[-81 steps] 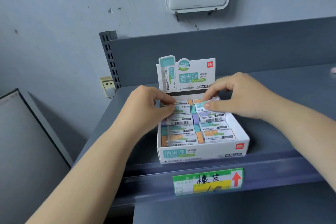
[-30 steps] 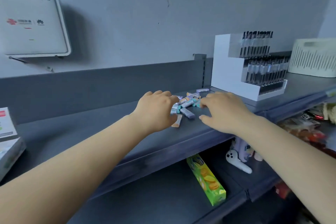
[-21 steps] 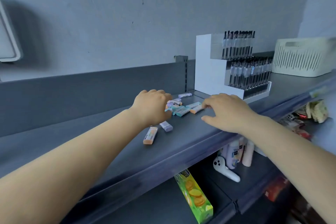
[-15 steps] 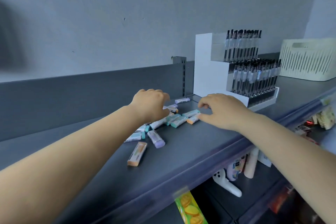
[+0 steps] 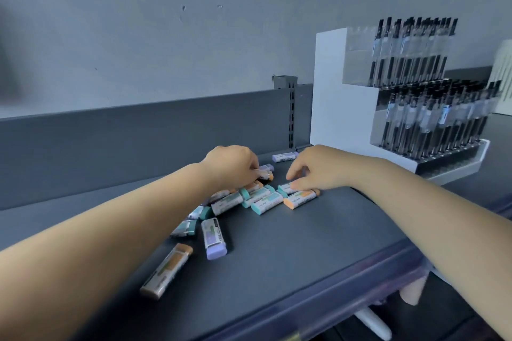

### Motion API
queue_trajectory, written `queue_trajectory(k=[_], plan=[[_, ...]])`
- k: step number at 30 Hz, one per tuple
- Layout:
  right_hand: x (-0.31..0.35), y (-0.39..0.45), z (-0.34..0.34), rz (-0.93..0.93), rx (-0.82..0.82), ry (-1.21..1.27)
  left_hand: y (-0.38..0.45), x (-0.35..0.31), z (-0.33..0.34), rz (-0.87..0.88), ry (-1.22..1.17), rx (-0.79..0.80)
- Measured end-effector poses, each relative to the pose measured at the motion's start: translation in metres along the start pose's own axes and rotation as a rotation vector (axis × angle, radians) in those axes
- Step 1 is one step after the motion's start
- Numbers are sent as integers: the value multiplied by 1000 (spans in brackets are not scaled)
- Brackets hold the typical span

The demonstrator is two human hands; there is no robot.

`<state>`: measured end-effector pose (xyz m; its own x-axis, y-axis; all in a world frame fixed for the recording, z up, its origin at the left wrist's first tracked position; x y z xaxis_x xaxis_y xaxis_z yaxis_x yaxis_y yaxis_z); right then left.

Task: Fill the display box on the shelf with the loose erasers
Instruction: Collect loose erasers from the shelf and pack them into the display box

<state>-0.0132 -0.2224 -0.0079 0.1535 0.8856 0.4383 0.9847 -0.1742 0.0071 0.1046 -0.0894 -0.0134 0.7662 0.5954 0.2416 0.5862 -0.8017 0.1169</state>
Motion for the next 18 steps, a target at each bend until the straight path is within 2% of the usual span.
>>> queue_trajectory(k=[4, 9, 15, 18], plan=[[-6, 6, 2, -84, 36, 41, -1, -3, -5, -57, -137, 15], [-13, 9, 2, -170, -10, 88, -6, -12, -15, -93, -219, 7], [-18, 7, -10, -241, -25, 144, -19, -23, -26, -220, -365, -74], [-17, 4, -18, -267, -74, 250, -31, -26, -33, -286, -450, -113]])
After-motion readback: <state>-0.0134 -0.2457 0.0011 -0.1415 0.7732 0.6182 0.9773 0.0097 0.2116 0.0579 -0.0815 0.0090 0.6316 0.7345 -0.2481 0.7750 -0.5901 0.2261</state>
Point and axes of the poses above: each hand's wrist, its own y-axis towards the middle knuckle, its own z-axis out of the palm, x = y × z, the point moved 1 cm from there along y, towards the middle knuckle, and after that the axes turned 13 degrees about y, right-handed, at the moved point
